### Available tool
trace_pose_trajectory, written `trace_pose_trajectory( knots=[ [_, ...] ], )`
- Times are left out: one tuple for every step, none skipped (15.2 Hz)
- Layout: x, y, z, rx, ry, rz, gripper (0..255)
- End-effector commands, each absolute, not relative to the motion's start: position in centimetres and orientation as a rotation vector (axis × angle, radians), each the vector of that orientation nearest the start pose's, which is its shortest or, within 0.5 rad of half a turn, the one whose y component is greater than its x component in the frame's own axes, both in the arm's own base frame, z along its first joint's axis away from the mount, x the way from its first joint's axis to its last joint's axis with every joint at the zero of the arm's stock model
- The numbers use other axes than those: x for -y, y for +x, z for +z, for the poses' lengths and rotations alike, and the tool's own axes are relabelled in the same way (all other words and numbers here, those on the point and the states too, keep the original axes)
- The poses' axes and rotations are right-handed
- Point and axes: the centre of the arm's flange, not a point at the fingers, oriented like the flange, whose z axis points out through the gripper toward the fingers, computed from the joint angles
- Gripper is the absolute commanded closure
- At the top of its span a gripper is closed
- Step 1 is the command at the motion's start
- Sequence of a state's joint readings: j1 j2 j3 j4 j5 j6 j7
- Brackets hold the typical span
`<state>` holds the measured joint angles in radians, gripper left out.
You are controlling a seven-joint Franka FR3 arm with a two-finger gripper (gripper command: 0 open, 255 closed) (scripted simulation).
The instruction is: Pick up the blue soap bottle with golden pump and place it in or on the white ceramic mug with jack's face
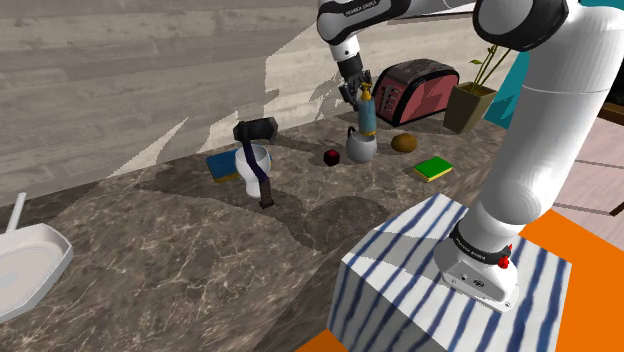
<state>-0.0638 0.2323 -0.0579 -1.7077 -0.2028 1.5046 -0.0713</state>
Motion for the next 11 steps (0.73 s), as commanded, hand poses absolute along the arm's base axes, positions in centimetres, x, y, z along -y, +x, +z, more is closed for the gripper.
trace_pose_trajectory(
  knots=[
    [8.96,56.99,42.57,-0.033,-3.228,0.743,255],
    [8.96,56.99,42.57,-0.033,-3.228,0.743,255],
    [8.96,56.99,42.57,-0.033,-3.228,0.743,255],
    [8.96,56.99,42.57,-0.033,-3.228,0.743,255],
    [8.96,56.99,42.57,-0.033,-3.228,0.743,255],
    [8.96,56.99,42.57,-0.033,-3.228,0.743,255],
    [8.96,56.99,42.57,-0.033,-3.228,0.743,255],
    [8.99,56.98,42.57,-0.033,-3.228,0.743,0],
    [8.99,56.98,42.57,-0.033,-3.228,0.743,0],
    [9.00,57.00,42.57,-0.033,-3.228,0.743,0],
    [9.00,57.00,42.56,-0.033,-3.228,0.743,0]
  ],
)
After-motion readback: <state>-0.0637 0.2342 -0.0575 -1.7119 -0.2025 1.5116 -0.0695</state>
